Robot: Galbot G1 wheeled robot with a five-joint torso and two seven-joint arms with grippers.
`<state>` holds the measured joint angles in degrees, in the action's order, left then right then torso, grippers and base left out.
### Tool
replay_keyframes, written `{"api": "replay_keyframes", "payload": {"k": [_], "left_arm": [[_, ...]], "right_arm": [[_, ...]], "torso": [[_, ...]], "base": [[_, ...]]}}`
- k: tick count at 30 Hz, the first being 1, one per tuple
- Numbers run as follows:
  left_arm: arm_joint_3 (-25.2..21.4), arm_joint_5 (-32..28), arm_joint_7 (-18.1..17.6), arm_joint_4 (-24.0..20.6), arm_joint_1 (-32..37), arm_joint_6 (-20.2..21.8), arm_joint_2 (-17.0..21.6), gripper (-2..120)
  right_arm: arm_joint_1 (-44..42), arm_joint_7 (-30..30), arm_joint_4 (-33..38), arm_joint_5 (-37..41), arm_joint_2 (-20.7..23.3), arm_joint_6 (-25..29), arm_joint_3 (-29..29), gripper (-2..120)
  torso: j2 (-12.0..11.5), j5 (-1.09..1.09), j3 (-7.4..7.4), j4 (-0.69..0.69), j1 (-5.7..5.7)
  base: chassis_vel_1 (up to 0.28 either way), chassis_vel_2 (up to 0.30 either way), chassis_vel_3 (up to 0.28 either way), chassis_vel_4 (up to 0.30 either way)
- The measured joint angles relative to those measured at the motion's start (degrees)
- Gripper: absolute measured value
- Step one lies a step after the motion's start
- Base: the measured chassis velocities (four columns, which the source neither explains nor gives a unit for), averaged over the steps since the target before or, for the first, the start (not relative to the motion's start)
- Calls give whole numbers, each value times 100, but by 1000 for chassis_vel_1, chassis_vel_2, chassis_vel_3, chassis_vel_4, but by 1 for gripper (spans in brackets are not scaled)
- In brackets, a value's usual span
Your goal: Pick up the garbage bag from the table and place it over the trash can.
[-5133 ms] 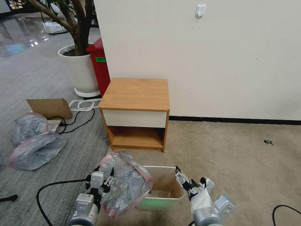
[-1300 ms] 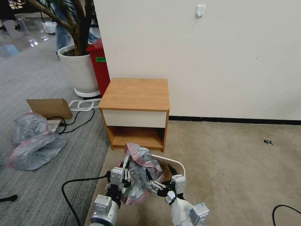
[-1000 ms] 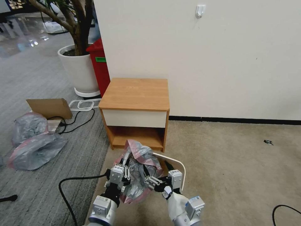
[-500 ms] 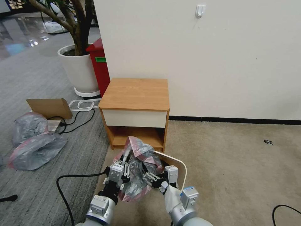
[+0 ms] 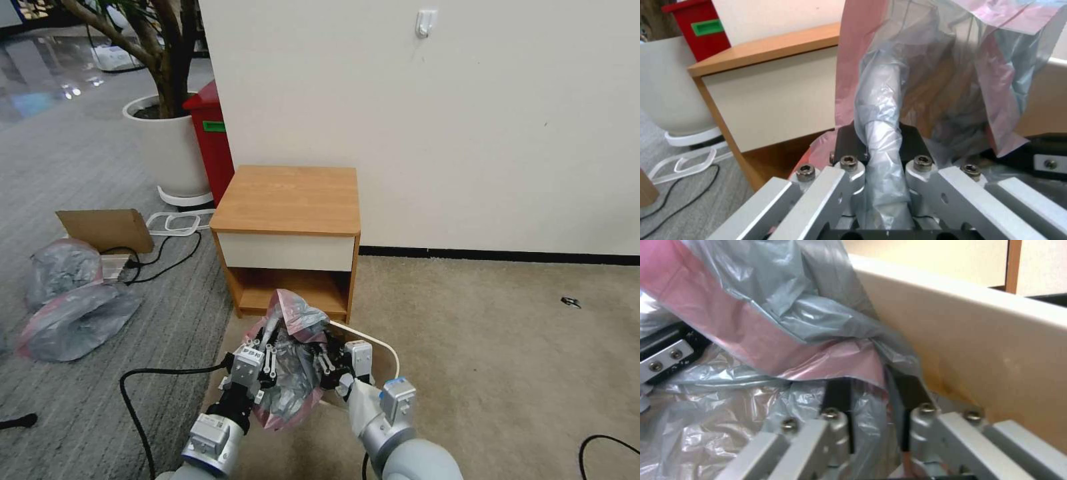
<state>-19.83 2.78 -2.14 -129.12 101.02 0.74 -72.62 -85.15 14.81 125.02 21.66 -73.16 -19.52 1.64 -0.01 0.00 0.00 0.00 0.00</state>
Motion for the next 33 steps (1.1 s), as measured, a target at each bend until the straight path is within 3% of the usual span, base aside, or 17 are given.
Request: {"api": "replay_keyframes", "payload": {"k": [1,3,6,21,29,33], "left_arm": [[0,0,0,0,0,0,0,6],[-4,-71,-3,0,-5,32,-1,6],[6,-184,-59,-1,-21,132,-11,6],[122,-1250,-814,59,-94,971,-111,6],[200,-1264,-830,-16,-102,1049,-109,6],[223,-1252,-823,-141,-46,1070,-95,6]], "right_arm": [[0,0,0,0,0,0,0,18],[4,2,18,14,13,-1,-7,5],[2,4,32,12,17,13,-17,0],[56,-34,476,-16,290,34,-136,0],[454,-53,525,261,324,-114,-442,0],[911,-56,367,696,474,-373,-938,0]], "torso": [[0,0,0,0,0],[0,0,0,0,0],[0,0,0,0,0],[0,-1,0,0,0],[0,0,0,0,0],[1,1,0,0,0]], "base": [[0,0,0,0],[0,0,0,0],[0,0,0,0],[0,0,0,0],[0,0,0,0],[0,0,0,0]]}}
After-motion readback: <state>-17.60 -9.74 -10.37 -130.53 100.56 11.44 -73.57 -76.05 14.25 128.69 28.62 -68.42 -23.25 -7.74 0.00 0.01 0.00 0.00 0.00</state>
